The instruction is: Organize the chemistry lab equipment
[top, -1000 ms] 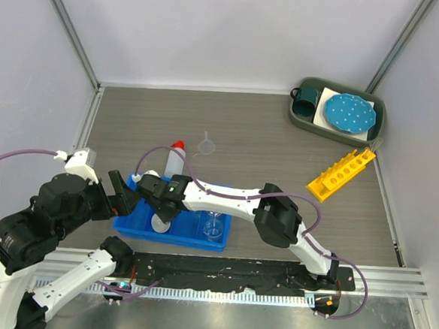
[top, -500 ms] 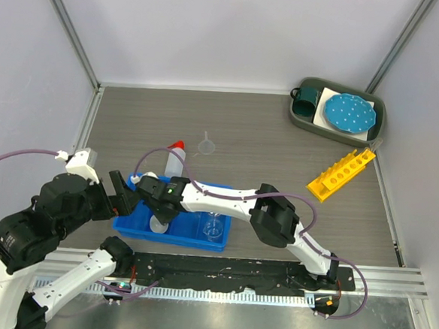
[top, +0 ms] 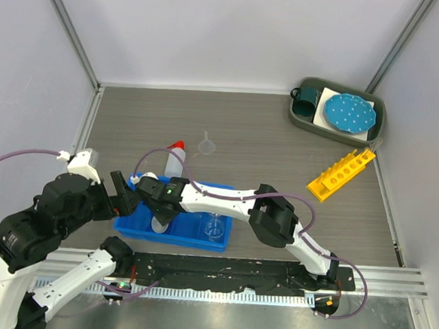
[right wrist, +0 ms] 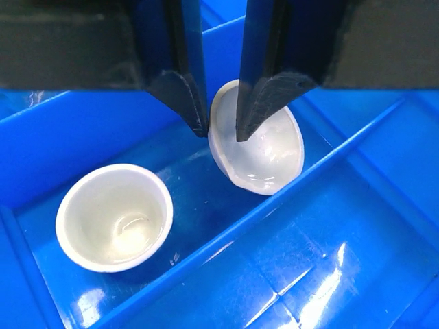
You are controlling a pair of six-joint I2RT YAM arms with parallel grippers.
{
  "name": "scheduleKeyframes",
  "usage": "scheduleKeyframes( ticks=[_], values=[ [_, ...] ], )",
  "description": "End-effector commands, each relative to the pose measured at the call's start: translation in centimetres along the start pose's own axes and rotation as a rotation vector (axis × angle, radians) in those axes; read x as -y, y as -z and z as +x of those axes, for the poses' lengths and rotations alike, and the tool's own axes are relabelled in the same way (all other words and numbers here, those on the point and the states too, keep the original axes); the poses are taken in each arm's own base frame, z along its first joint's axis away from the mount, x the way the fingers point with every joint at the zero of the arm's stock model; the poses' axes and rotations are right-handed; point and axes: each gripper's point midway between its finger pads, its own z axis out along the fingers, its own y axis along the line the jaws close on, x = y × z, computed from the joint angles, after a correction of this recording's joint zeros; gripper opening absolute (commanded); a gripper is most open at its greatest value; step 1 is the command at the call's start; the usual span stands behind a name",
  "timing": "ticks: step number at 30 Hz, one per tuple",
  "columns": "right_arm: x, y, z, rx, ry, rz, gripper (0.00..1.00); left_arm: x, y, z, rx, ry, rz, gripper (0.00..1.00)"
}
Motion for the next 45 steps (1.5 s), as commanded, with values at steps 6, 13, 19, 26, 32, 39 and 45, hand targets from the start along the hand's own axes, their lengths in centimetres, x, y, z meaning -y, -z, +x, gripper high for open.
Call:
scheduleKeyframes(
  ticks=[6, 13, 19, 26, 32, 39, 45],
  values=[
    [0.6, 1.2, -0.9, 0.009, 0.023, 0.048, 0.37, -1.5, 0.5, 1.6, -0.07, -0.021, -0.06, 1.0],
    [0.9, 3.4, -3.1, 0.065, 0.025, 0.076, 0.42, -1.5, 0.8, 1.1, -0.061, -0.026, -0.066, 1.0],
    [2.0, 6.4, -4.9, 0.124, 0.031, 0.12, 0.43, -1.4, 0.9, 0.9, -0.061, -0.033, -0.07, 1.0],
    [6.1, 11.0, -7.8, 0.226, -0.069, 0.188, 0.5, -1.3, 0.9, 0.8, -0.065, -0.034, -0.068, 1.0],
    [14.9, 12.4, -9.9, 0.265, -0.296, 0.246, 0.51, -1.0, 1.0, 0.6, -0.065, -0.037, -0.059, 1.0],
    [23.5, 11.0, -11.6, 0.311, -0.43, 0.328, 0.59, -1.2, 0.7, 0.5, -0.063, -0.049, -0.073, 1.0],
    [28.4, 9.4, -13.2, 0.323, -0.531, 0.307, 0.65, -1.0, 1.0, -0.3, -0.036, -0.065, -0.065, 1.0]
  ],
)
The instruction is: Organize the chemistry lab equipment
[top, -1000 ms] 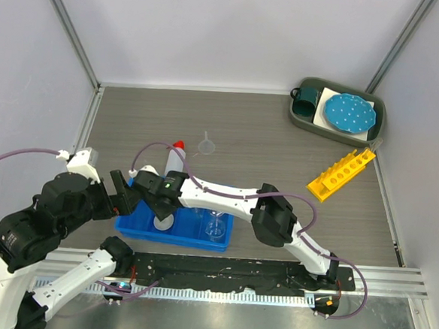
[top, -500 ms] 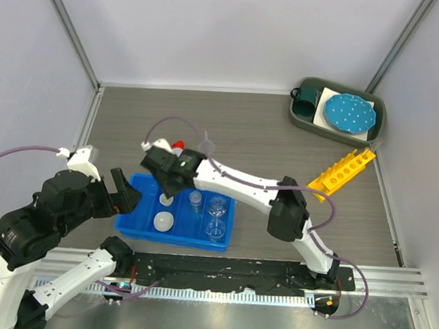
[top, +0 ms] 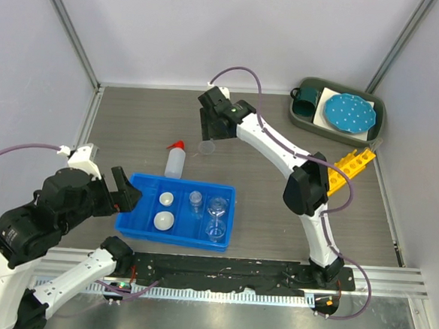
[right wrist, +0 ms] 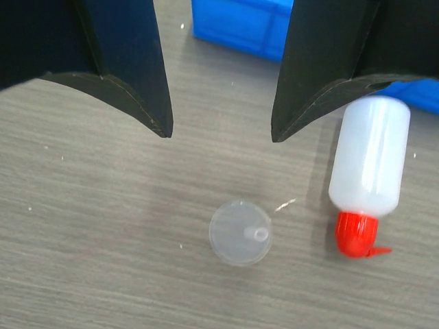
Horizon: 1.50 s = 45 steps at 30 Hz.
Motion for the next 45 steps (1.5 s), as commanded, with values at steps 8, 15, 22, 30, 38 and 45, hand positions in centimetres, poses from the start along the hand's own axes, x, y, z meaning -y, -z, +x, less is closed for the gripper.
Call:
scheduleKeyframes(
  ticks=[8, 15, 22, 30, 38, 45],
  values=[
    [-0.8, -4.4, -3.3, 0.031, -0.07, -0.078, 0.66, -1.6, 0.5, 0.2, -0.034, -0.076, -0.078, 1.0],
    [-1.7, -5.7, -3.6, 0.029, -0.076, -0.114, 0.65, -1.6, 0.0, 0.1, -0.037, -0.094, -0.089, 1.0],
    [-1.8, -7.0, -3.2, 0.025, -0.084, -0.113, 0.63, -1.7, -0.1, -0.1, -0.031, -0.105, -0.099, 1.0],
    [-1.8, -8.3, -3.4, 0.034, -0.092, -0.109, 0.54, -1.5, 0.1, -0.6, -0.025, -0.113, -0.1, 1.0],
    [-1.5, -9.1, -3.5, 0.039, -0.09, -0.096, 0.42, -1.5, 0.0, -0.8, -0.021, -0.119, -0.107, 1.0],
    [-1.5, -9.4, -3.7, 0.048, -0.091, -0.094, 0.34, -1.6, -0.1, -0.8, -0.025, -0.123, -0.113, 1.0]
  ],
)
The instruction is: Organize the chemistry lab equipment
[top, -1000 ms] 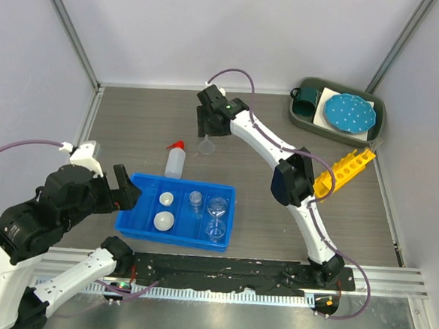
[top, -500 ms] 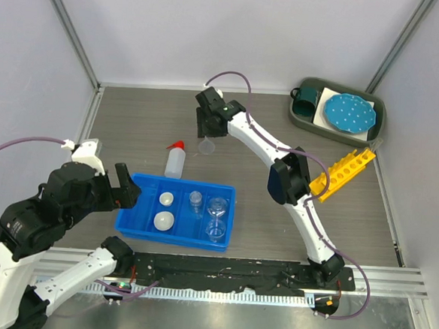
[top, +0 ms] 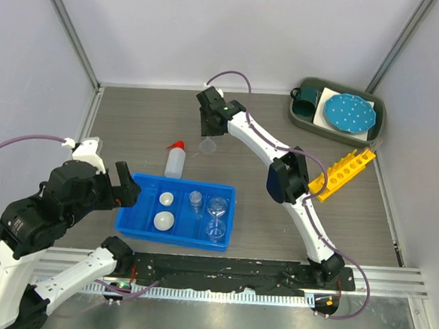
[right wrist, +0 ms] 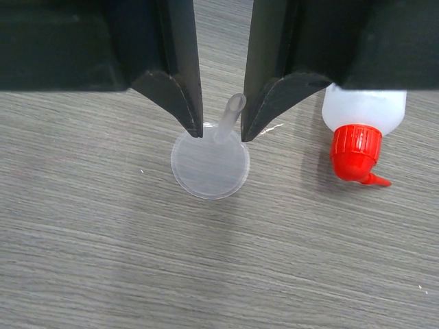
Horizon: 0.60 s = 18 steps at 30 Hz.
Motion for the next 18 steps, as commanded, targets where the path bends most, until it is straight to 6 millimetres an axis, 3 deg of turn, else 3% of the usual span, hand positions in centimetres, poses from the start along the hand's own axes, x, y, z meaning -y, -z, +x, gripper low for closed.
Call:
scheduleKeyframes(
  ticks=[1, 6, 11, 16, 18],
  values=[
    [-0.4, 0.5, -2.7, 0.079, -0.022, -0.018, 0.32, -1.1, 0.5, 0.6, -0.038, -0.036, -0.047, 1.0],
    [-0.3, 0.2, -2.7, 0.08, -0.022, -0.015, 0.21, -1.1, 0.6, 0.4, -0.036, -0.038, -0.053, 1.0],
    [0.0, 0.2, -2.5, 0.073, -0.021, -0.004, 0.03, -1.2, 0.7, 0.4, -0.036, -0.037, -0.053, 1.0],
    [0.5, 1.2, -2.8, 0.086, -0.018, 0.022, 0.01, -1.0, 0.8, 0.4, -0.036, -0.033, -0.047, 1.0],
    [0.6, 2.9, -3.9, 0.116, -0.02, 0.02, 0.01, -1.0, 0.8, 0.4, -0.038, -0.033, -0.047, 1.0]
  ],
)
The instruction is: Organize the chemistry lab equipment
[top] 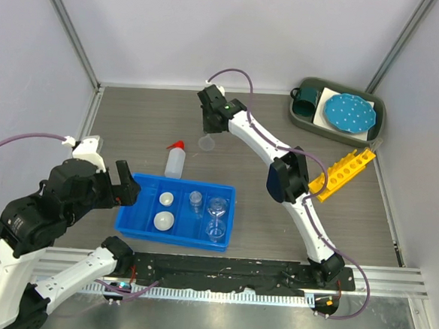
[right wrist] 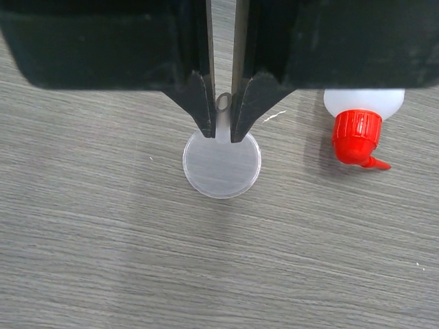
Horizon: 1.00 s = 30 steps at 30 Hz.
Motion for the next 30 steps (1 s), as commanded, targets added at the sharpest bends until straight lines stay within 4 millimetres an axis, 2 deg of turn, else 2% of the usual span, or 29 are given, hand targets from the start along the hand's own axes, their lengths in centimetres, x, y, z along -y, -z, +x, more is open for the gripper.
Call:
scheduleKeyframes(
  ticks=[1, 2, 3, 5, 6, 9, 13, 14, 15, 18, 19, 20, 21, 22, 23, 25, 30],
  values=[
    [0.6, 3.1, -2.6, 0.075, -0.004, 0.023, 0.01, -1.1, 0.8, 0.8, -0.043, -0.02, -0.04, 1.0],
    [0.9, 3.8, -2.9, 0.092, 0.004, 0.038, 0.01, -1.1, 0.9, 0.8, -0.041, -0.02, -0.04, 1.0],
    [0.8, 5.6, -3.9, 0.126, 0.009, 0.039, 0.01, -1.1, 0.9, 0.9, -0.042, -0.018, -0.038, 1.0],
    [0.9, 7.0, -4.0, 0.151, 0.042, 0.066, 0.01, -1.2, 0.9, 0.9, -0.041, -0.016, -0.038, 1.0],
    [0.7, 9.0, -4.8, 0.184, 0.044, 0.057, 0.01, -1.2, 0.9, 1.0, -0.043, -0.016, -0.039, 1.0],
    [-0.3, 11.4, -4.1, 0.203, 0.104, 0.061, 0.01, -1.2, 0.8, 1.4, -0.049, -0.007, -0.036, 1.0],
    [-2.0, 16.7, -3.1, 0.251, 0.172, 0.039, 0.01, -1.4, 0.5, 2.3, -0.059, 0.012, -0.034, 1.0],
    [-2.3, 17.3, -2.7, 0.251, 0.184, 0.034, 0.01, -1.5, 0.5, 2.6, -0.065, 0.019, -0.033, 1.0],
    [-3.4, 18.2, -1.8, 0.25, 0.206, 0.015, 0.01, -1.4, 0.5, 2.8, -0.067, 0.021, -0.027, 1.0],
    [-4.3, 20.9, -0.3, 0.249, 0.235, -0.018, 0.01, -1.5, 0.7, 2.9, -0.061, 0.036, -0.021, 1.0],
    [-5.1, 21.5, 1.1, 0.233, 0.258, -0.029, 0.01, -1.6, 0.9, 3.0, -0.059, 0.038, -0.02, 1.0],
    [-5.3, 23.0, 1.3, 0.248, 0.255, -0.047, 0.01, -1.7, 1.0, 3.0, -0.058, 0.041, -0.02, 1.0],
    [-5.6, 23.6, 2.0, 0.244, 0.263, -0.059, 0.01, -1.7, 1.1, 3.0, -0.055, 0.048, -0.021, 1.0],
    [-6.4, 24.0, 3.7, 0.223, 0.292, -0.077, 0.01, -1.8, 1.3, 3.2, -0.059, 0.052, -0.021, 1.0],
    [-6.6, 25.3, 4.1, 0.23, 0.276, -0.102, 0.01, -1.9, 1.4, 3.3, -0.058, 0.056, -0.018, 1.0],
    [-7.1, 25.8, 6.4, 0.199, 0.297, -0.117, 0.01, -2.0, 1.5, 3.6, -0.062, 0.07, -0.017, 1.0],
    [-7.8, 26.9, 10.3, 0.154, 0.31, -0.144, 0.01, -1.8, 1.5, 4.5, -0.073, 0.093, 0.011, 1.0]
  ],
)
